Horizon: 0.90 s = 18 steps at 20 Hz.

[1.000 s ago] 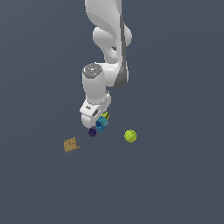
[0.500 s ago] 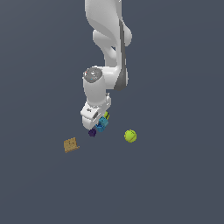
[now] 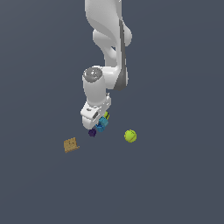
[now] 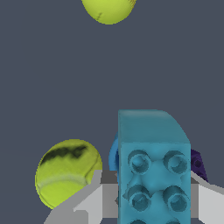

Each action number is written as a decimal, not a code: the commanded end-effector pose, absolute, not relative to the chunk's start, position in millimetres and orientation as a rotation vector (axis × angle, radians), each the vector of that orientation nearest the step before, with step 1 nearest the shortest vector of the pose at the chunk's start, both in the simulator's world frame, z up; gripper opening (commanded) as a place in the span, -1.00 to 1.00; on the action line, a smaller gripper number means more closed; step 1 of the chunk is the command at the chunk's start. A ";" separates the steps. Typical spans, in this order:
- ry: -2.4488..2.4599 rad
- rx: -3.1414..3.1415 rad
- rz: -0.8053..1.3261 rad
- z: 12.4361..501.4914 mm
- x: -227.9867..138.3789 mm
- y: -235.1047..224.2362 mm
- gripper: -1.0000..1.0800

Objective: Pick up a designated object from a clutter of objects.

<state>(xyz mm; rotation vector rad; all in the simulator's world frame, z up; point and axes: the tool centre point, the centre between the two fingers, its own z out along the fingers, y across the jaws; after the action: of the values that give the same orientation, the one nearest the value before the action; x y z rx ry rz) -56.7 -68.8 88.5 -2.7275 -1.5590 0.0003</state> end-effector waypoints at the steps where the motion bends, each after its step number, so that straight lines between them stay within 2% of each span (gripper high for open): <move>1: -1.559 -2.728 -0.001 91.9 -56.3 -69.6 -1.00; 9: -1.559 -2.728 -0.001 125.2 -55.4 -77.2 -1.00; 18: -1.558 -2.728 -0.001 199.3 -52.9 -94.3 -1.00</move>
<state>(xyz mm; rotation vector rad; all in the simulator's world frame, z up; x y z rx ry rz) -53.3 -90.9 184.3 -2.7276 -1.5582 0.0004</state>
